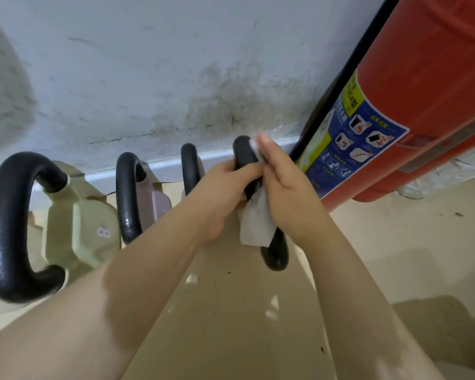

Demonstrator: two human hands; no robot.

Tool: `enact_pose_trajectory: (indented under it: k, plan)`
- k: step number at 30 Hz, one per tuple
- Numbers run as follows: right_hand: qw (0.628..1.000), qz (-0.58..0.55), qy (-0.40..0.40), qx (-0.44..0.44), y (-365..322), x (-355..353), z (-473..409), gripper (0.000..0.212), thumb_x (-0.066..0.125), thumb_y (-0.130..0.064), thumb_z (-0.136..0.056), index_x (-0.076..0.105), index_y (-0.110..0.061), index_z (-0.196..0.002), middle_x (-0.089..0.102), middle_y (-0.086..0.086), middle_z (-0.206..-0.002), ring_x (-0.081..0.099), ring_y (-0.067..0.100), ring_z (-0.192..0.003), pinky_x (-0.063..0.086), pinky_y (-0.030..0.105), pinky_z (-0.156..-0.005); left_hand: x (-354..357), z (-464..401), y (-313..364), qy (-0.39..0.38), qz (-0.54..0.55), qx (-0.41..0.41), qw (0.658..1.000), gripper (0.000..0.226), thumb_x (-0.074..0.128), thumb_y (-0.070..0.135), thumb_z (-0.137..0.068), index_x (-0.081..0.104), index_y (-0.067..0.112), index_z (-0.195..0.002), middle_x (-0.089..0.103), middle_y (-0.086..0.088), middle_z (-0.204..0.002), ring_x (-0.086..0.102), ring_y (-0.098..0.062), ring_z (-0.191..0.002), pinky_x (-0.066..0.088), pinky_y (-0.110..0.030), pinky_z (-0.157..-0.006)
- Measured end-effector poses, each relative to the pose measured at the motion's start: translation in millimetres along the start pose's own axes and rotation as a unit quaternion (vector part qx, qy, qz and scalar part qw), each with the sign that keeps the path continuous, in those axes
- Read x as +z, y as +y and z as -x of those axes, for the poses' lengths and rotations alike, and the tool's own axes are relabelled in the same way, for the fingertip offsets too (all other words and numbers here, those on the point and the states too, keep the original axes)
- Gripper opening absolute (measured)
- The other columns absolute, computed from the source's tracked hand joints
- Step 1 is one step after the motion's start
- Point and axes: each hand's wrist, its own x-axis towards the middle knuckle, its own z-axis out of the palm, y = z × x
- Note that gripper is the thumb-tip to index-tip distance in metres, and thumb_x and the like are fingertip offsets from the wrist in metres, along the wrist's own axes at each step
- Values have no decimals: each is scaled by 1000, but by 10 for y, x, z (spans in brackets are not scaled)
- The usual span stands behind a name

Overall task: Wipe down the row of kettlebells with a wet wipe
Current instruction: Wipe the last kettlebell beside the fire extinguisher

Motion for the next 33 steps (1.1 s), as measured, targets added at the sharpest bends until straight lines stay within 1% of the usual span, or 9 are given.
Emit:
enact_pose_trajectory:
  k: [3, 6, 9, 14, 17, 20, 23, 28, 33]
  plan:
    - [995, -35, -92, -22, -43, 93, -171, 36, 34, -16, -100, 47, -24, -134, 51, -11, -138, 31, 1, -137, 22, 24, -116, -142, 162, -126, -18, -4, 16, 1000, 23, 59, 25, -86, 63, 14, -106, 73, -10, -101, 69, -25, -97, 52, -46, -91]
    - [996, 24, -89, 8, 26, 108, -276, 33, 32, -24, -101, 54, -24, -125, 57, -6, -124, 48, 6, -121, 35, 27, -106, -287, 307, -244, -45, 9, 23, 999, 27, 58, 21, -88, 60, 13, -114, 71, -12, -106, 68, -25, -98, 52, -45, -93]
    - [991, 91, -99, 23, 74, 142, -333, 31, 30, -30, -100, 59, -30, -110, 59, -10, -110, 51, 13, -115, 30, 39, -111, -393, 382, -297, -72, 31, 23, 997, 34, 59, 19, -86, 57, 12, -119, 70, -10, -108, 67, -26, -104, 49, -45, -98]
    - [989, 53, -135, -33, -33, 300, -235, 38, 23, -41, -96, 54, -30, -114, 56, -7, -114, 52, 6, -105, 40, 23, -98, -404, 426, -331, -84, 52, 37, 994, 27, 56, 13, -89, 59, 8, -115, 72, -1, -91, 68, -21, -95, 52, -40, -94]
    - [987, 52, -144, -40, -25, 268, -286, 35, 28, -43, -90, 59, -33, -103, 61, -6, -102, 55, 6, -95, 43, 21, -87, -383, 421, -324, -88, 49, 38, 994, 28, 55, 11, -89, 57, 5, -117, 70, -3, -95, 68, -18, -94, 54, -35, -90]
    - [990, 36, -133, 31, -89, 212, -400, 38, 38, -42, -79, 65, -20, -95, 62, -6, -90, 55, 5, -81, 42, 24, -81, -329, 394, -275, -99, 24, 44, 994, 27, 56, 14, -90, 57, 6, -116, 70, -5, -98, 68, -20, -97, 53, -36, -91]
    - [981, 62, -176, -56, -172, 171, -371, 35, 39, -30, -89, 67, -8, -94, 61, -4, -76, 55, 0, -69, 43, 14, -71, -260, 324, -213, -97, 24, 52, 994, 27, 54, 16, -91, 56, 7, -117, 69, -6, -102, 68, -19, -99, 54, -34, -90]
    - [992, 49, -104, -46, -91, 92, -447, 25, 39, -26, -87, 62, -31, -93, 65, -7, -92, 56, 9, -91, 42, 30, -91, -189, 77, -113, -99, 60, 58, 992, 28, 50, 23, -94, 55, 9, -118, 70, -6, -106, 68, -17, -102, 54, -31, -91]
    - [994, 44, -105, 5, -128, -12, -476, 31, 41, -26, -79, 67, -16, -92, 68, 5, -98, 59, 17, -102, 45, 41, -97, -25, -120, -26, -98, 114, 66, 986, 18, 45, 17, -96, 62, 11, -101, 71, 2, -89, 69, -11, -90, 55, -22, -72]
